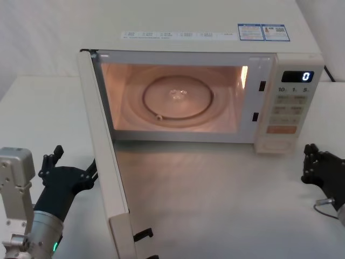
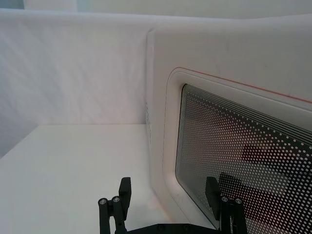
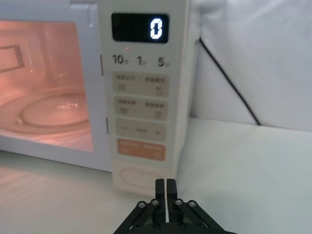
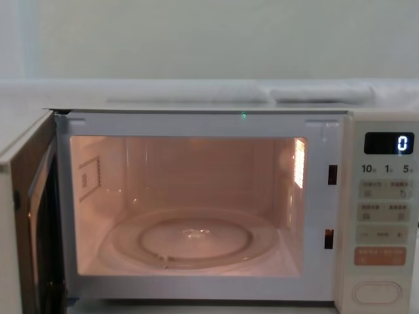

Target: Press the button to open the microwave door with one hand; close the microwave door with the other hand.

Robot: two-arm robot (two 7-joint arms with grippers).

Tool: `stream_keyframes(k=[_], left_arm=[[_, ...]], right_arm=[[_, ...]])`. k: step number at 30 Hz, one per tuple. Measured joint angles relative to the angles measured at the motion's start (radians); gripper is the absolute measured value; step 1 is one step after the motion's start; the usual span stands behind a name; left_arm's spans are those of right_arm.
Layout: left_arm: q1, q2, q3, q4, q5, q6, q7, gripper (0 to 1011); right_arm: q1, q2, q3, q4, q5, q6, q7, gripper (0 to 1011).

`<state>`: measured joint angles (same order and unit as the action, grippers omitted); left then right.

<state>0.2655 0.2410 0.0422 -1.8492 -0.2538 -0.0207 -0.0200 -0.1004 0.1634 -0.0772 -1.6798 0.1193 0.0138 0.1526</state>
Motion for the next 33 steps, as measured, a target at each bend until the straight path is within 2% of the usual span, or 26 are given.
stream_keyframes(k=[5,13,16,18,19,24,25,26,28,32,33], left_arm=[[0.000,0.000,0.000,0.000,0.000,0.000,0.000,1001],[0.000,0.000,0.000,0.000,0.000,0.000,0.000,1001],[0.000,0.000,0.000,0.000,0.000,0.000,0.000,1001],[0.000,0.000,0.000,0.000,0.000,0.000,0.000,1001],[0.000,0.000,0.000,0.000,0.000,0.000,0.000,1001],[0.000,0.000,0.000,0.000,0.000,0.000,0.000,1001],[0.000,0.000,0.000,0.000,0.000,0.000,0.000,1001],[0.000,0.000,0.000,0.000,0.000,0.000,0.000,1001],[0.000,0.000,0.000,0.000,0.000,0.000,0.000,1001],[0.000,0.000,0.000,0.000,0.000,0.000,0.000,1001],[0.000,0.000,0.000,0.000,0.000,0.000,0.000,1001]], right_arm=[[-0.016,0.012,0.026,-0.003,0.020,-0.046,0.009,149],[-0.026,0.041,0.041,0.009,0.047,-0.087,0.049,389],[-0.030,0.057,0.040,0.013,0.051,-0.101,0.065,499],[-0.032,0.064,0.038,0.015,0.055,-0.109,0.076,534],[-0.034,0.072,0.037,0.016,0.061,-0.117,0.087,593],[-0.039,0.100,0.025,0.024,0.075,-0.146,0.128,733],[-0.039,0.105,0.023,0.025,0.076,-0.150,0.133,786],[-0.040,0.115,0.018,0.028,0.076,-0.157,0.141,786],[-0.040,0.123,0.014,0.030,0.077,-0.161,0.148,884],[-0.040,0.140,0.005,0.035,0.080,-0.169,0.160,947],[-0.039,0.146,0.002,0.037,0.081,-0.170,0.164,994]])
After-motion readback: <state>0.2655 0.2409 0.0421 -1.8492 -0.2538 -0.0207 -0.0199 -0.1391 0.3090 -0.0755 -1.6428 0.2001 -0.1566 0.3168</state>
